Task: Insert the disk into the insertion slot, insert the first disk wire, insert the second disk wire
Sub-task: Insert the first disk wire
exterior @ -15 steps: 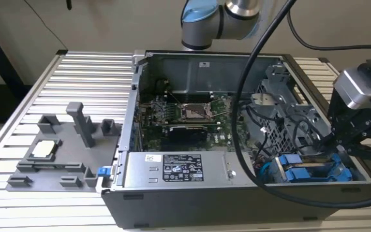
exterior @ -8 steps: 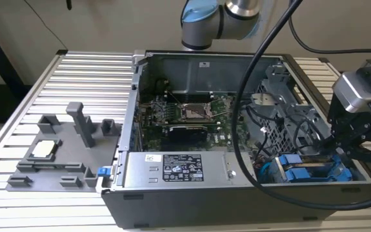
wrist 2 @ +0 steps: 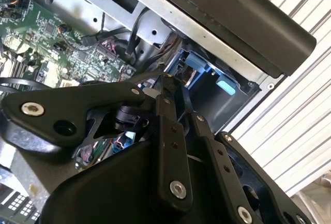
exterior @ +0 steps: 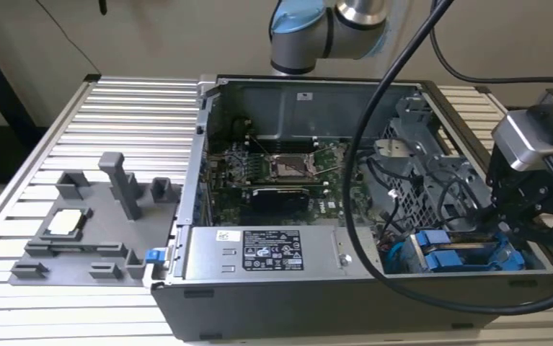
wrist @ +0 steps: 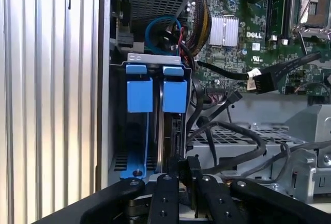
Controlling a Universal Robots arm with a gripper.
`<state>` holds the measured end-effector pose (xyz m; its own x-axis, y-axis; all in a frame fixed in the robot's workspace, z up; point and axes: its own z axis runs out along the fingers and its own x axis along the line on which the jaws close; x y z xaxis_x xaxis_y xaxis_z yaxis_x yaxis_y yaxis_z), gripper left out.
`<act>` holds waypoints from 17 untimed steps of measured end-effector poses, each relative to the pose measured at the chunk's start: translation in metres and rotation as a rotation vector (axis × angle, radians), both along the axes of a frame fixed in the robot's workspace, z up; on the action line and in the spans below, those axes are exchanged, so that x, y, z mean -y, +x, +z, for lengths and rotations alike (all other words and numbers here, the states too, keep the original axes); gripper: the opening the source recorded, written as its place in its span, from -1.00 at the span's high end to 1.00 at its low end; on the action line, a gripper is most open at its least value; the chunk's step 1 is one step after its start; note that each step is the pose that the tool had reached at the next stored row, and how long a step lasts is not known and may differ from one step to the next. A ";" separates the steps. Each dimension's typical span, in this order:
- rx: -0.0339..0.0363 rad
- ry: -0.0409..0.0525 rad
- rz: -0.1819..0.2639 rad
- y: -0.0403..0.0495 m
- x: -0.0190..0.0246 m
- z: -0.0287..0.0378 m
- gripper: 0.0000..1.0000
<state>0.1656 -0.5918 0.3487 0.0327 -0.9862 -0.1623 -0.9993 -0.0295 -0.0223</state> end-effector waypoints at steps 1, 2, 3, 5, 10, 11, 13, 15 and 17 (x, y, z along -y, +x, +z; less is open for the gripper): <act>0.0001 -0.0001 -0.001 0.0000 0.0000 -0.0006 0.62; 0.0001 -0.0001 -0.003 0.0000 0.0000 -0.0011 0.62; 0.0001 -0.0001 -0.006 0.0001 0.0000 -0.0017 0.62; 0.0000 -0.0001 -0.010 -0.0002 0.0000 -0.0030 0.62; 0.0000 0.0000 -0.019 -0.0005 0.0000 -0.0064 0.62; 0.0000 0.0001 -0.021 -0.0005 0.0000 -0.0070 0.62; 0.0000 -0.0001 -0.024 -0.0007 0.0000 -0.0079 0.62; 0.0000 -0.0001 -0.027 -0.0010 -0.0001 -0.0086 0.62; 0.0000 0.0002 -0.030 -0.0011 -0.0004 -0.0090 0.62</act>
<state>0.1645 -0.5914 0.3397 0.0034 -0.9867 -0.1625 -0.9998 0.0002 -0.0223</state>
